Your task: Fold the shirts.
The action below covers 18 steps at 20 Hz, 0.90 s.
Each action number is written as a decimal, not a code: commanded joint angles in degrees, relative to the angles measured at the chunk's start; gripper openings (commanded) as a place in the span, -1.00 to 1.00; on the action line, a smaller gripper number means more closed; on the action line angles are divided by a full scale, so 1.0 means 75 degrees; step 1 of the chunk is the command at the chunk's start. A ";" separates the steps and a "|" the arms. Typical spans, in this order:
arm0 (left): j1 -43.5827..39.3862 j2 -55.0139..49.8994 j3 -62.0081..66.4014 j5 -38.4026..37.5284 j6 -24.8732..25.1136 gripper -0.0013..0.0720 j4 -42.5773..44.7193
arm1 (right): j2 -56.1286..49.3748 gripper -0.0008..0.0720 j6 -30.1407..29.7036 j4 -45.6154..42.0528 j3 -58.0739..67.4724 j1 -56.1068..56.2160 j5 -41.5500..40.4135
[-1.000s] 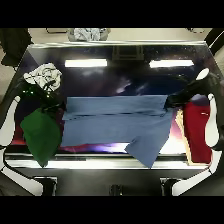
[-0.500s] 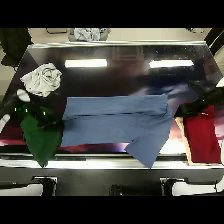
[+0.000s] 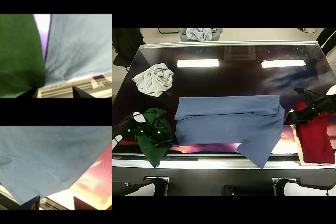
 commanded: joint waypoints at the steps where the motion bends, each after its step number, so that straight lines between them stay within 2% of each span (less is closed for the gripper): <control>1: 0.0000 0.0044 -0.0219 0.0466 0.0006 0.39 -0.0105 | 0.0023 0.38 -0.0026 0.0000 -0.0038 -0.0006 -0.0017; 2: 0.0000 0.0041 -0.0219 0.0568 0.0006 0.38 -0.0198 | 0.0023 0.38 -0.0026 0.0000 -0.0038 -0.0006 -0.0015; 3: 0.0000 0.0041 -0.0219 0.0670 0.0006 0.23 -0.0303 | 0.0023 0.38 -0.0026 0.0000 -0.0038 -0.0006 -0.0012; 5: 0.0000 0.0041 -0.0219 0.0860 -0.0006 0.23 -0.0367 | 0.0023 0.38 -0.0026 0.0000 -0.0038 -0.0006 0.0006; 6: 0.0000 0.0041 -0.0219 0.0938 -0.0012 0.14 -0.0361 | 0.0023 0.38 -0.0029 0.0000 -0.0038 -0.0006 0.0023; 7: 0.0000 0.0041 -0.0219 0.1003 -0.0058 -0.15 -0.0353 | 0.0029 0.38 -0.0041 -0.0009 -0.0038 -0.0006 0.0029; 10: 0.0000 0.0044 -0.0219 0.1043 -0.0058 -0.85 -0.0358 | 0.0265 0.39 -0.0207 -0.0044 -0.0536 -0.0006 -0.0085; 14: 0.0000 0.0050 -0.0219 0.1046 -0.0052 -0.88 -0.0358 | 0.1291 0.41 -0.0662 -0.0105 -0.2906 -0.0012 -0.0889; 18: 0.0000 0.0050 -0.0219 0.1043 0.0023 -0.88 -0.0361 | 0.1810 0.41 -0.0924 0.0286 -0.4348 -0.0012 -0.1757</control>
